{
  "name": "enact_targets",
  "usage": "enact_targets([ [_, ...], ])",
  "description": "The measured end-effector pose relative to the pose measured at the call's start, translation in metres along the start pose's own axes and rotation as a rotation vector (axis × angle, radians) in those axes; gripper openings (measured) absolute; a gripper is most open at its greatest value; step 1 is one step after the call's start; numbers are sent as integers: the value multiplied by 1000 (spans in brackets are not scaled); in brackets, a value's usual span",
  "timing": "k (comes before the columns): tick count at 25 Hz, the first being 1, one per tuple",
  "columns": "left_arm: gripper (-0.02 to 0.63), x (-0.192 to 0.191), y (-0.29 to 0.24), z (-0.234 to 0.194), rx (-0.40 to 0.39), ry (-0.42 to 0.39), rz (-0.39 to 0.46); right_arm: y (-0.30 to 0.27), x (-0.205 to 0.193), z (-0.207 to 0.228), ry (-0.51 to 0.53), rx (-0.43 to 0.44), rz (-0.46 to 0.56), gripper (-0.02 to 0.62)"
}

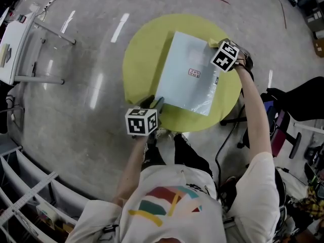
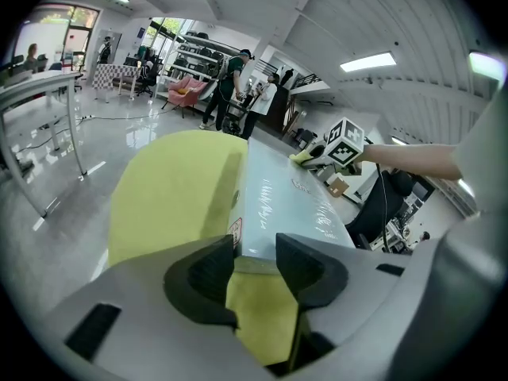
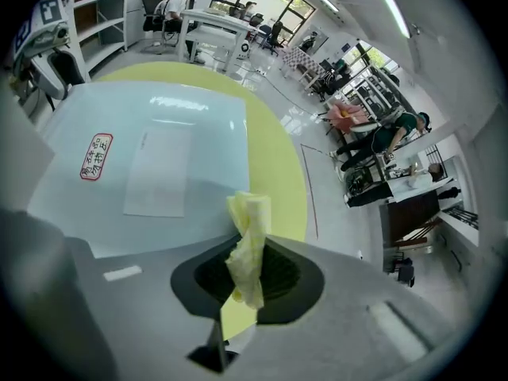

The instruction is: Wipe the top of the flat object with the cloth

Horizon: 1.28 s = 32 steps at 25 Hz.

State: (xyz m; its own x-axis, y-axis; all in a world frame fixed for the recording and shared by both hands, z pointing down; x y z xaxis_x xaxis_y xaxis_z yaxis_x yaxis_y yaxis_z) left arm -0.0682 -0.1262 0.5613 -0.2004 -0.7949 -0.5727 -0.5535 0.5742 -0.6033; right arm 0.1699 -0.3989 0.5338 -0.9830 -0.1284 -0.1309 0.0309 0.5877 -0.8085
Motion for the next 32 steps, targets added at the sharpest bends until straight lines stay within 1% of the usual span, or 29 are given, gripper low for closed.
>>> enact_targets([
  [4, 170, 0, -1, 1, -10, -7, 2, 3, -3, -2, 20, 24, -10, 29],
  [10, 170, 0, 0, -2, -12, -7, 11, 13, -2, -18, 33, 86, -2, 29],
  [17, 170, -2, -1, -2, -17, -17, 18, 35, -2, -55, 65, 127, 14, 28],
  [23, 170, -2, -2, -4, -30, -22, 20, 58, -3, -89, 47, 150, 20, 28],
  [29, 170, 0, -1, -5, -32, -31, 15, 81, -1, -123, -7, 170, 15, 28],
  [32, 170, 0, -3, -4, -36, -38, 13, 92, -2, -138, -13, 177, 13, 28],
])
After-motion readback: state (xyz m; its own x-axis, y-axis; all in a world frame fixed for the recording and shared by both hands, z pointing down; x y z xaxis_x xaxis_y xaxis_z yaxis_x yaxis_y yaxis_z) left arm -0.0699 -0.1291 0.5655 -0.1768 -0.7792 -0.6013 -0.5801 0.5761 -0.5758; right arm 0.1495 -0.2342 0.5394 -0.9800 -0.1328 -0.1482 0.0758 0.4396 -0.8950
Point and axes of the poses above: the fingertips, and each gripper's own axes: y backward along the fingers, z to its right, x out of its top, the point moved 7 cm from there along y, backward along the fingers, and after that the axes turned 9 degrees about -x, right-handed, at the moved point
